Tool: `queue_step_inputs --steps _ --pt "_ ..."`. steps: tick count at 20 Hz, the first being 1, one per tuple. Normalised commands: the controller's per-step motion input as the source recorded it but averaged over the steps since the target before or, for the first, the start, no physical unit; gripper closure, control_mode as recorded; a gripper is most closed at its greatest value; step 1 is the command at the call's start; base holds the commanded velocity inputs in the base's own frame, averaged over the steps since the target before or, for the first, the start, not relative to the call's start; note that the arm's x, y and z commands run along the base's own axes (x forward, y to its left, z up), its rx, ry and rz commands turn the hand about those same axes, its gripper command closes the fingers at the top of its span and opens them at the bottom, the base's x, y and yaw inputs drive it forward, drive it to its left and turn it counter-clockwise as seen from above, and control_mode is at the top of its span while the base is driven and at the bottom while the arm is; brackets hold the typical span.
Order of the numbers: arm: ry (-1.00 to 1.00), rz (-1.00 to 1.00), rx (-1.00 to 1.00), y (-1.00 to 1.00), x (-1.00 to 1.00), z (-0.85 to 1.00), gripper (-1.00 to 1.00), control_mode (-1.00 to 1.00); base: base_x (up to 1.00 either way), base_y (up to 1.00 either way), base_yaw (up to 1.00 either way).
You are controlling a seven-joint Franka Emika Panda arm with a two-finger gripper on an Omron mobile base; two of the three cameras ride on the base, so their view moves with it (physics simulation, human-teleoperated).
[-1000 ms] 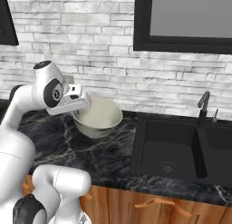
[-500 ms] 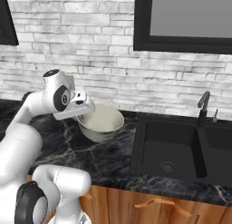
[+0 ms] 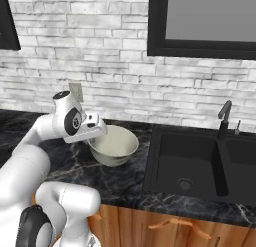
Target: Pick the cup and bowl from the counter and place them on the counter next to the sink.
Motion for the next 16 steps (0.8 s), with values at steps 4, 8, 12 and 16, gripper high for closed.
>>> queue_step_inputs --steps 4,8,12,16 --pt "0.02 0.0 0.0 -0.35 0.03 -0.43 1.0 -1.0 0.0 0.0 0.0" --pt "0.0 0.0 0.0 -0.37 0.0 -0.35 1.0 -1.0 0.0 0.0 0.0" --pt "0.0 0.0 0.0 -0.19 0.05 -0.26 1.0 -1.0 0.0 0.0 0.0" --pt "0.0 0.0 -0.01 -0.14 0.05 -0.28 1.0 -1.0 0.0 0.0 0.0"
